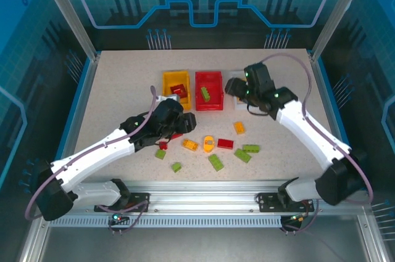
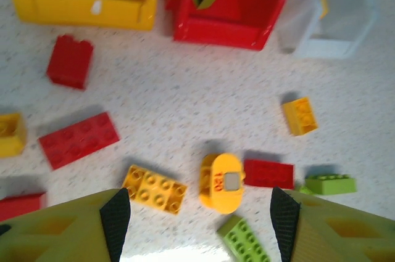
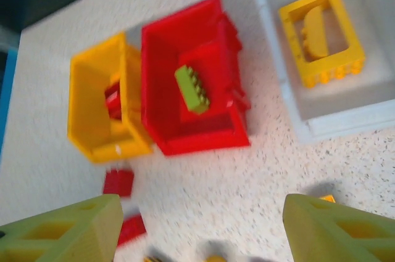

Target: Sort the legos into containers by color

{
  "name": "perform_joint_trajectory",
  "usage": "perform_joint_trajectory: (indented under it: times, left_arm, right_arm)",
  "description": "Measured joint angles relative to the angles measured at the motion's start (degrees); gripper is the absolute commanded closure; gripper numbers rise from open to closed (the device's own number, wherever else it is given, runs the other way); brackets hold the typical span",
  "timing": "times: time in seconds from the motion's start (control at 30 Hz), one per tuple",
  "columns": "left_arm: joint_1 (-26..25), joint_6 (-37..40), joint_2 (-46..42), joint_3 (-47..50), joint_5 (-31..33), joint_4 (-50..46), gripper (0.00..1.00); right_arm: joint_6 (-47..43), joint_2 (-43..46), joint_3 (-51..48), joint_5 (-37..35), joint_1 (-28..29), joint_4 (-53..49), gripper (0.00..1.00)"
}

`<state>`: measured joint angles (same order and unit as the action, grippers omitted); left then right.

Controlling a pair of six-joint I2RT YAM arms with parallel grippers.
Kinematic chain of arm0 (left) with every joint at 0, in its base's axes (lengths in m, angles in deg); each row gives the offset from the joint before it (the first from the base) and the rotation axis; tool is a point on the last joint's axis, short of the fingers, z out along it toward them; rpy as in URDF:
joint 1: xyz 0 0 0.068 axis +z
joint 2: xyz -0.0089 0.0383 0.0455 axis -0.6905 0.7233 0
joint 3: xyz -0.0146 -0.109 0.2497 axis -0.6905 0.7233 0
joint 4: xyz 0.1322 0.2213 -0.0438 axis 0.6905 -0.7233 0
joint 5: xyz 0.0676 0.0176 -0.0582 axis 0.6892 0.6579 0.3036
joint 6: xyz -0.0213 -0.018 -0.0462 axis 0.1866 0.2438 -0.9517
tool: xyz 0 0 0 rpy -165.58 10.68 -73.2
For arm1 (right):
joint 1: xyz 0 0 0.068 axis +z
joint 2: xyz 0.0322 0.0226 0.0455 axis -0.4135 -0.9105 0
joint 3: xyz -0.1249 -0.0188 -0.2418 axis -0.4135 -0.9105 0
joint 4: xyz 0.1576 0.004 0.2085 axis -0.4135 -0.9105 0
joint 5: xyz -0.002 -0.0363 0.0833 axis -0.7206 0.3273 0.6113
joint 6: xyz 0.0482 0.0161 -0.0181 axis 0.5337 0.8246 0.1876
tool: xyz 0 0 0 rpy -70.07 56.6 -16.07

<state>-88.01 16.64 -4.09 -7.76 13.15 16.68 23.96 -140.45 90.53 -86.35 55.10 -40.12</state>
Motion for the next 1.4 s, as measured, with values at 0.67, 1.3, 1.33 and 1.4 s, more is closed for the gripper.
perform_joint_trajectory:
  times: [0.67,1.3,1.33,1.4]
  left_arm:
    - [4.0,-2.9,3.8,15.1,-0.3,-9.4,0.26]
    - [6.7,5.3,14.7,16.6,-3.6,0.6,0.55]
    - [6.7,5.1,14.4,16.9,-3.5,0.8,0.56]
    - [6.8,4.2,13.6,17.6,-3.4,1.2,0.64]
  right_arm:
    - [-7.5,6.5,-21.9,2.9,32.7,10.5,0.26]
    - [-4.7,5.4,-21.9,0.9,32.8,11.1,0.26]
    - [-4.7,5.4,-21.9,0.8,32.8,11.1,0.26]
    - [-4.4,5.4,-21.9,0.6,32.8,11.3,0.26]
